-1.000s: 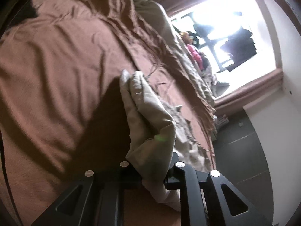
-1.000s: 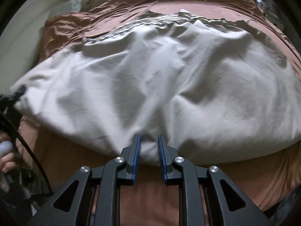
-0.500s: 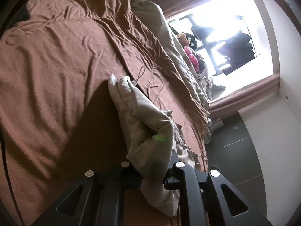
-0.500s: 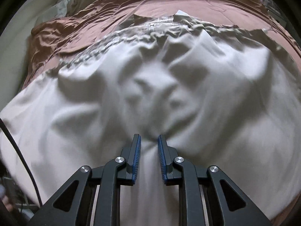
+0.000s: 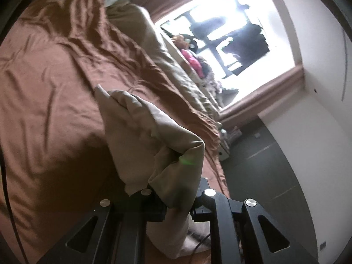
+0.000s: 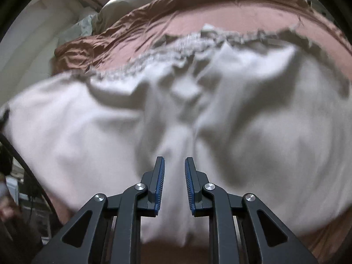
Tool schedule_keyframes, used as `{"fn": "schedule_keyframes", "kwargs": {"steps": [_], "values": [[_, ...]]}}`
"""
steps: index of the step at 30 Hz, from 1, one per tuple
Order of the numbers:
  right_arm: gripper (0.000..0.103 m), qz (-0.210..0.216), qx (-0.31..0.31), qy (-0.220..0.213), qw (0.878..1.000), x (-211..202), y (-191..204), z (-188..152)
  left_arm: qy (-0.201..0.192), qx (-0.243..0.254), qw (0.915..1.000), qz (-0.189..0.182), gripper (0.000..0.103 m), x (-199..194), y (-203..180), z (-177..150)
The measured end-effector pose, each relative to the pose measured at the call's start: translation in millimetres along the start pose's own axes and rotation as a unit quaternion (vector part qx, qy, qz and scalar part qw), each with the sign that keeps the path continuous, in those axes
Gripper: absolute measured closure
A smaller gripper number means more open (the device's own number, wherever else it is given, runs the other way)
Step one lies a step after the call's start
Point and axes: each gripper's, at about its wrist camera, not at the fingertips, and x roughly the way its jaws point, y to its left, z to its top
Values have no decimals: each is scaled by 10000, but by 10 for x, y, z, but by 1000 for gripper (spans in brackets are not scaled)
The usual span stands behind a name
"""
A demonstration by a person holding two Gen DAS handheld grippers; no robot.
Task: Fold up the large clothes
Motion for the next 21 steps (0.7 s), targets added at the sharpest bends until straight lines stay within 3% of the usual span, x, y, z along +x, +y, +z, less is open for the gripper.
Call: {"fn": "schedule_keyframes", "kwargs": {"steps": [4,15,21], "values": [[87,200,97,231,9995,136,-82,-237,104,299,9993,-221,89,127,-359,8],[87,583,580,302,9961,204,-427,-247,693,1053,9897,-671,89,660,-1272,-233],[87,724,904,-336,9927,-364,-750,-260,1064,1408,9813,-762,89,1041,-1652,-408]]}}
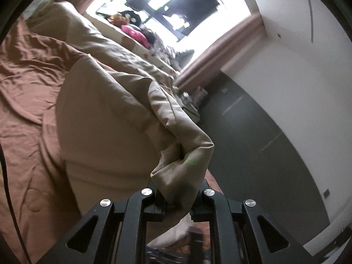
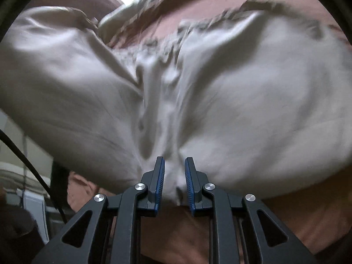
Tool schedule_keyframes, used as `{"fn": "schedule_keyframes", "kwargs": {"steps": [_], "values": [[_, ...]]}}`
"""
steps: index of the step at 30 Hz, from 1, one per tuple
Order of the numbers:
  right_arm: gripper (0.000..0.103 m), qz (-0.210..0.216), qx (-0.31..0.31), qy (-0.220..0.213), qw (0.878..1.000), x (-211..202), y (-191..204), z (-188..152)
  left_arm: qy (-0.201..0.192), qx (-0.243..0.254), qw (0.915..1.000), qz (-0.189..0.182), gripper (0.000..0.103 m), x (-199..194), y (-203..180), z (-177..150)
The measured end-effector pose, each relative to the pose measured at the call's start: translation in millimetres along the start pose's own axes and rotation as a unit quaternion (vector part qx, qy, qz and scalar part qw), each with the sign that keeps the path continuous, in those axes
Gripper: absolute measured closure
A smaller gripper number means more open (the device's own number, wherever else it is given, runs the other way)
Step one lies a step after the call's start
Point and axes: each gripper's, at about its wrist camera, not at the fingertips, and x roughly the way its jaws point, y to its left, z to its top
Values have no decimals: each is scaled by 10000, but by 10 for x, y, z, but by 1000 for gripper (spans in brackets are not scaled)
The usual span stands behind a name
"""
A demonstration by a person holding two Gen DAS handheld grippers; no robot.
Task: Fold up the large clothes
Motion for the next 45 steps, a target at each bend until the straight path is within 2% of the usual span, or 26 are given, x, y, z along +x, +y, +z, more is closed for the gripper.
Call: {"fn": "schedule_keyframes", "kwargs": {"steps": [4,10,17,19,20,21,22,24,26,27,31,34,39,41,45], "values": [[87,-3,276,-464,9985,-499,-301,34,351,150,9992,-87,89,451,-177,-72],[87,-91,540,-848,9949,-1078,-813,-31,1010,146,9946,-165,88,1248,-307,-338],[87,-338,1062,-910,9896,-1284,-1269,-256,1880,330,9816,-18,88,1995,-436,-889],[86,-358,1223,-854,9882,-1322,-1406,-281,1987,434,9791,66,83,2050,-474,-967],[86,-339,1288,-851,9874,-1330,-1430,-267,2036,423,9781,50,76,2061,-474,-994],[77,-324,1376,-883,9860,-1345,-1477,-250,2071,371,9776,-22,64,2051,-464,-1010],[48,-318,1447,-948,9844,-1376,-1489,-238,2099,294,9772,-150,58,2058,-454,-1008],[4,-97,1599,-1163,9802,-1478,-1523,-218,2063,241,9777,-300,32,1990,-449,-990],[3,-51,1613,-1259,9788,-1548,-1506,-260,1897,336,9810,-222,17,1874,-472,-969],[3,-54,1600,-1272,9789,-1549,-1502,-228,1809,372,9826,-215,14,1812,-484,-948],[3,-37,1582,-1299,9788,-1525,-1485,-139,1669,483,9848,-6,14,1599,-424,-807],[3,-38,1530,-1439,9777,-1430,-1503,-69,1593,557,9849,397,14,1468,-245,-736],[3,-184,1326,-1215,9835,-1156,-1545,80,1494,396,9816,1122,14,1149,207,-725],[7,-312,1233,-1070,9861,-1088,-1553,178,1540,329,9779,1374,14,1050,410,-753],[27,-506,979,-744,9911,-931,-1567,429,1659,26,9698,1789,14,895,791,-830]]}}
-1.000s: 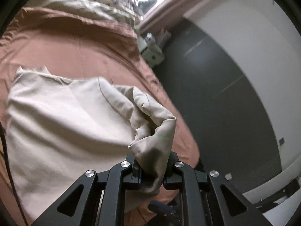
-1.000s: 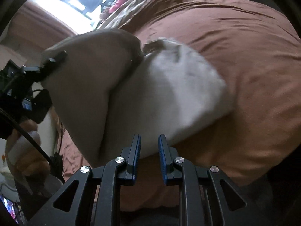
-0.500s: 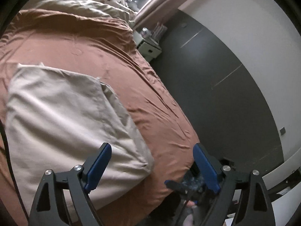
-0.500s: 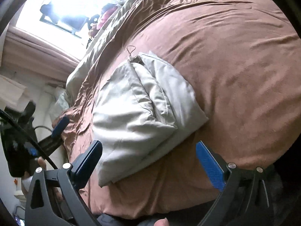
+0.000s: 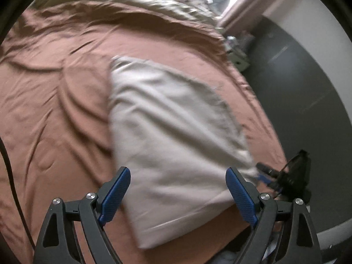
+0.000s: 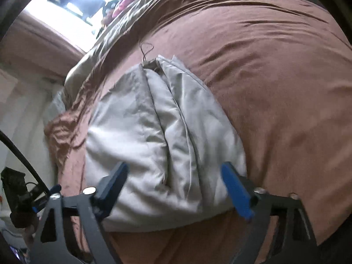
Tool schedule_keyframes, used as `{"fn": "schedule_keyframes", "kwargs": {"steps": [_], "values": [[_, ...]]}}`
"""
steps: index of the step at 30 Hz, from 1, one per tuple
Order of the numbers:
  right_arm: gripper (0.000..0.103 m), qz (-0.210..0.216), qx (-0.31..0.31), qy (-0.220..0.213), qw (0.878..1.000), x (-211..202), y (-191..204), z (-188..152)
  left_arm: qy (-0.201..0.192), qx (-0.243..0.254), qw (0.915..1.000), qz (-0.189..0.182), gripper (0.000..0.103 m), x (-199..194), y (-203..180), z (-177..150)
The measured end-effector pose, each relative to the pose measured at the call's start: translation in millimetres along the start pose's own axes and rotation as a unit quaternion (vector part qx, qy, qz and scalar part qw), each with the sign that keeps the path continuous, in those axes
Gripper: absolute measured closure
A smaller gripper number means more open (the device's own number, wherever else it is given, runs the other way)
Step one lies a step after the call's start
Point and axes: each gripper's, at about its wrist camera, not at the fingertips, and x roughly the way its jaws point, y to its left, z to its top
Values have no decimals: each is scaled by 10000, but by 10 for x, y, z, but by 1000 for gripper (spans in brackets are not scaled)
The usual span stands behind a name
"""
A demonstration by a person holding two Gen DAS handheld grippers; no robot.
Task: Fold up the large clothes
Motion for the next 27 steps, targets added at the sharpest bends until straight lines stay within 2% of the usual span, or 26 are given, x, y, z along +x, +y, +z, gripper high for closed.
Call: {"fn": "schedule_keyframes", "kwargs": {"steps": [2,4,8,13,15,16,17,18,19,20,22,27], "values": [[33,28,-47,155,9999,83,16,109,57,-222,9997,63,14,35,194,-66],[44,81,-139,373,9992,192,32,221,112,-420,9990,127,14,71,351,-133],[48,146,-374,729,9965,403,130,445,234,-723,9970,141,15,221,549,-241],[50,293,-679,1170,9904,745,283,772,389,-1015,9941,67,25,406,694,-301],[52,442,-722,1397,9866,898,282,848,482,-1126,9925,18,34,511,732,-301],[63,461,-738,1434,9858,952,274,890,516,-1149,9920,3,37,547,734,-301],[69,407,-786,1422,9859,979,275,937,548,-1155,9918,-34,41,585,728,-299],[80,353,-829,1405,9860,994,275,980,554,-1142,9919,-80,43,607,715,-297],[86,362,-854,1385,9860,996,282,1008,548,-1124,9921,-124,45,622,697,-291],[88,298,-857,1243,9881,988,294,1011,529,-1140,9919,-194,48,624,676,-286],[95,215,-1093,1020,9885,884,366,1020,482,-1306,9896,-374,48,610,653,-271],[101,182,-1251,547,9905,605,456,1005,435,-921,9943,-301,49,532,415,-214]]}}
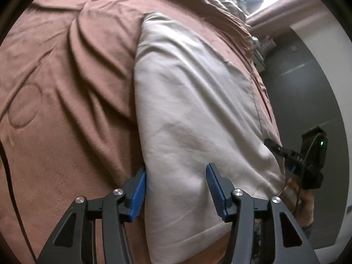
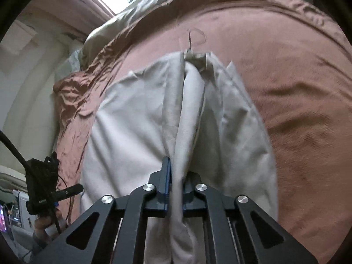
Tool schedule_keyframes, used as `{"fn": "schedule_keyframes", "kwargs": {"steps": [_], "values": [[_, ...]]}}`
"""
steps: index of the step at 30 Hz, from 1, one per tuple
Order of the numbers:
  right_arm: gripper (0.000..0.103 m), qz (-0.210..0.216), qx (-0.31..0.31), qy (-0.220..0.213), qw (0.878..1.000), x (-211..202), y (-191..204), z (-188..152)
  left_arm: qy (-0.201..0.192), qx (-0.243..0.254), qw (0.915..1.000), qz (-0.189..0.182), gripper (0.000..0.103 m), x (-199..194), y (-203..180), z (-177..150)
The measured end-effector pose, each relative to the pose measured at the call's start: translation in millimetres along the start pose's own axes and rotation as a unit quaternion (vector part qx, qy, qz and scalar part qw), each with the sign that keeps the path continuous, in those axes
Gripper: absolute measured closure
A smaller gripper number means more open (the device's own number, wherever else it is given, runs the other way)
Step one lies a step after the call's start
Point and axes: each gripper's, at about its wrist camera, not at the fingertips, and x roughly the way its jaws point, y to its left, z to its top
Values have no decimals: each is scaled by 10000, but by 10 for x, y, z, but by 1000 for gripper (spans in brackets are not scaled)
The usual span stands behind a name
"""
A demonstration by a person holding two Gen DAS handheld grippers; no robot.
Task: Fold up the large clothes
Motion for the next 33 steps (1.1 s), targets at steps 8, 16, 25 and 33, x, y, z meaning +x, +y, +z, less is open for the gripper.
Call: {"fn": "schedule_keyframes", "kwargs": {"steps": [8,16,25,33], "values": [[103,-203,337,-224,9990,-257,-342,-233,23,263,9995,-167,49,27,-261,47],[103,-24,694,-297,9971,-337,-418,-379,94,346,9993,-61,49,136,-234,99],[103,-182,580,-640,9961,-592,-359,-474,2,354,9993,-75,51,144,-189,131],[103,-563,950,-288,9935,-459,-573,-658,63,684,9974,234,51,245,-407,148]]}}
